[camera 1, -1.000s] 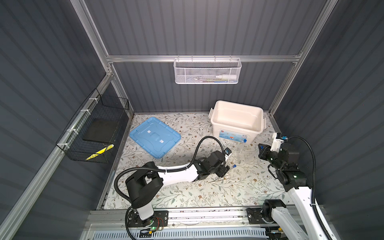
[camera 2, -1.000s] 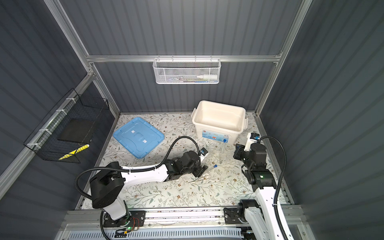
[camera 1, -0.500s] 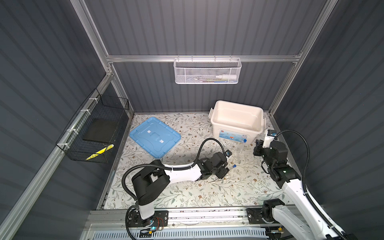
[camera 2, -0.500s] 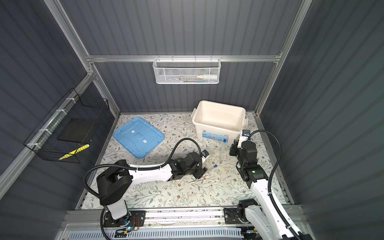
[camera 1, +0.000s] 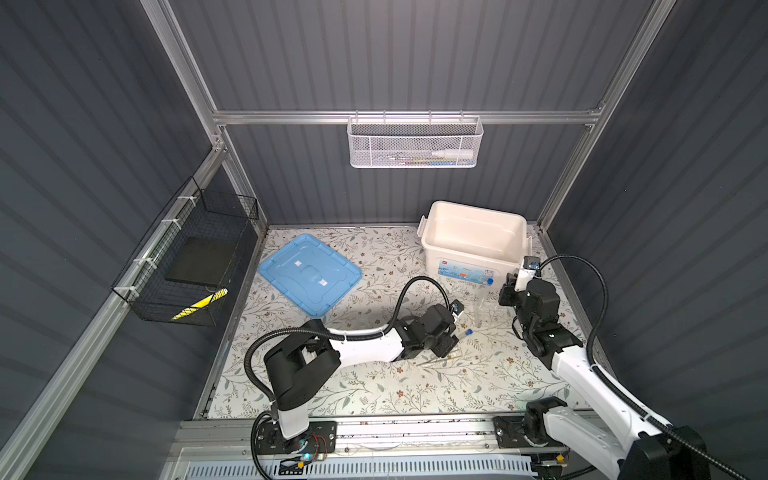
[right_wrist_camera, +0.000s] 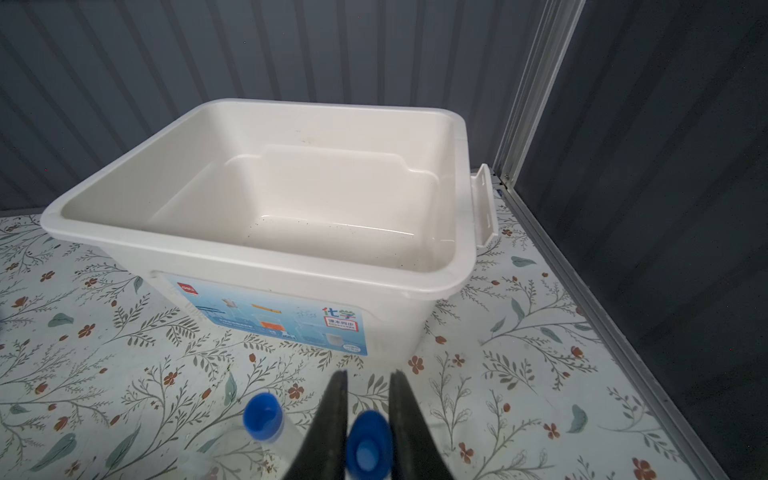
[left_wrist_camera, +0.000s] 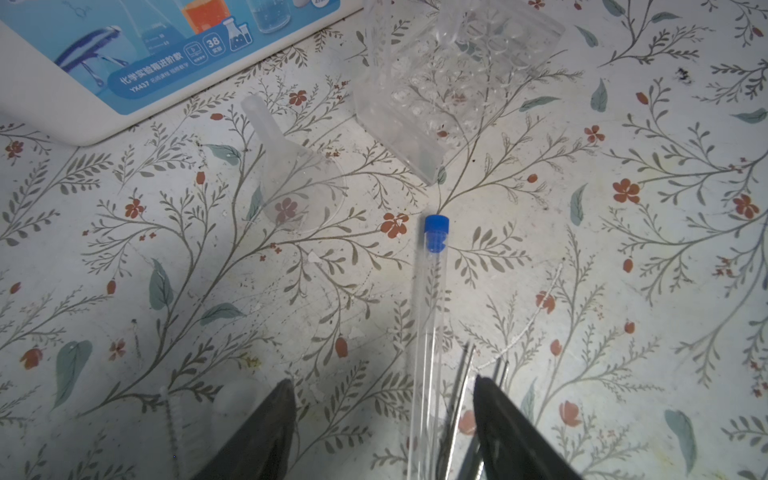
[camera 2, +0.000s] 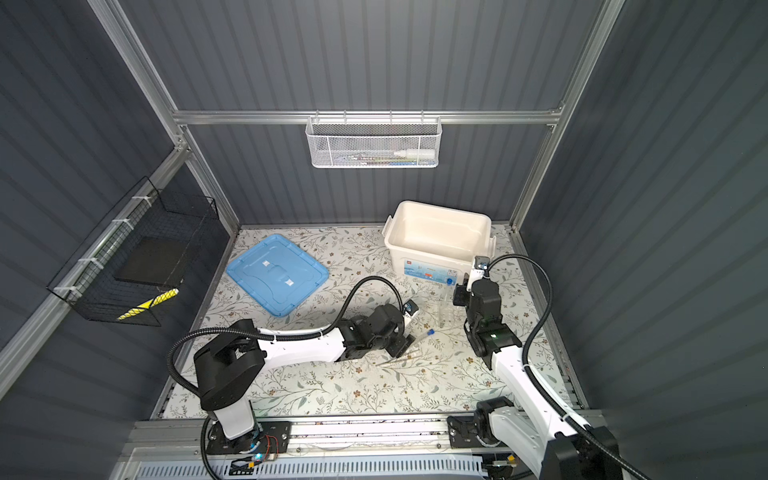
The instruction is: Organize the chemistry lab equipment
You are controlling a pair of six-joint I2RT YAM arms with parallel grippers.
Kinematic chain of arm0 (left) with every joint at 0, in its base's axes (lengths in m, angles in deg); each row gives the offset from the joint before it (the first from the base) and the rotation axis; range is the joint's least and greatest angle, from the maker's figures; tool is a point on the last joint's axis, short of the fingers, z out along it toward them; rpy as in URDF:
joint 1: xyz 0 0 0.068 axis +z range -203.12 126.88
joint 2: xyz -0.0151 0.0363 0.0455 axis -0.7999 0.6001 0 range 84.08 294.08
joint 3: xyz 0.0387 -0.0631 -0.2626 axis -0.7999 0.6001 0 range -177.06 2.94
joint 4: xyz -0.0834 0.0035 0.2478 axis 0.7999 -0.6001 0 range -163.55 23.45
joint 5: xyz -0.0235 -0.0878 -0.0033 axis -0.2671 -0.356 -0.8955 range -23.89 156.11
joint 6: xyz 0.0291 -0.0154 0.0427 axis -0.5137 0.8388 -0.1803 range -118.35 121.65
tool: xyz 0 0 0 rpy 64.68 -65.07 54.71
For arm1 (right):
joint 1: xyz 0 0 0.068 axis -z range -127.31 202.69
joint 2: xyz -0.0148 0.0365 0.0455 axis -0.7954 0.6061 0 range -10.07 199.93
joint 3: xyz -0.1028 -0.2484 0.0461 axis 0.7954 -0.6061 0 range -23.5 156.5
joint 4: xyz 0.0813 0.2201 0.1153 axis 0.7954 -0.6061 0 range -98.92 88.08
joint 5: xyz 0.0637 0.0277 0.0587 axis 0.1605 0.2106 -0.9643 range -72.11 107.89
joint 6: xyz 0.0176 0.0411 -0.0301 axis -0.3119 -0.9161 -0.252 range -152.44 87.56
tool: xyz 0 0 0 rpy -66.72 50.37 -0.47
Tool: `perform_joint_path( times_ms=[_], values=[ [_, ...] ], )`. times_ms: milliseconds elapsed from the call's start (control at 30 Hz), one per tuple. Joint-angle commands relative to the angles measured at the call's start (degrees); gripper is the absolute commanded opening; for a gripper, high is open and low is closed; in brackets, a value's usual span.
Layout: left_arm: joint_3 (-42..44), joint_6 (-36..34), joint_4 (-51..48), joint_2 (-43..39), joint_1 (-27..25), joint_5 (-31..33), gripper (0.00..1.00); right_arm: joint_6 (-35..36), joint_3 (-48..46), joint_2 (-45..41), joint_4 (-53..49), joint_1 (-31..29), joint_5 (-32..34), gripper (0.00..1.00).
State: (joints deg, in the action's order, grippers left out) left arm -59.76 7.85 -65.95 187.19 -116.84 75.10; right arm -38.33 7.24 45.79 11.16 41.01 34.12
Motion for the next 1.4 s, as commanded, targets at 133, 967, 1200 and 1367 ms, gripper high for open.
perform_joint_path(
  times_ms=[133, 967, 1200, 1367],
  values=[
    [-1.5, 0.0, -1.4, 1.4, -0.4, -0.1, 0.7, 0.6, -0.8, 2.8, 4.7, -0.2, 1.7, 0.18],
    [-1.7, -0.2, -1.8, 1.8, -0.4, -0.3, 0.69, -1.4, -1.2, 6.0, 6.4, -0.2, 0.3, 0.18],
    [-2.0, -0.2, -2.0, 2.1, -0.4, -0.5, 0.69, -1.3, -0.4, 6.5, 3.5, -0.2, -1.3, 0.22],
    [-2.2, -0.2, -2.1, 2.4, -0.4, -0.7, 0.69, -1.9, -0.1, 7.7, 2.2, -0.2, -2.0, 0.24]
  ],
)
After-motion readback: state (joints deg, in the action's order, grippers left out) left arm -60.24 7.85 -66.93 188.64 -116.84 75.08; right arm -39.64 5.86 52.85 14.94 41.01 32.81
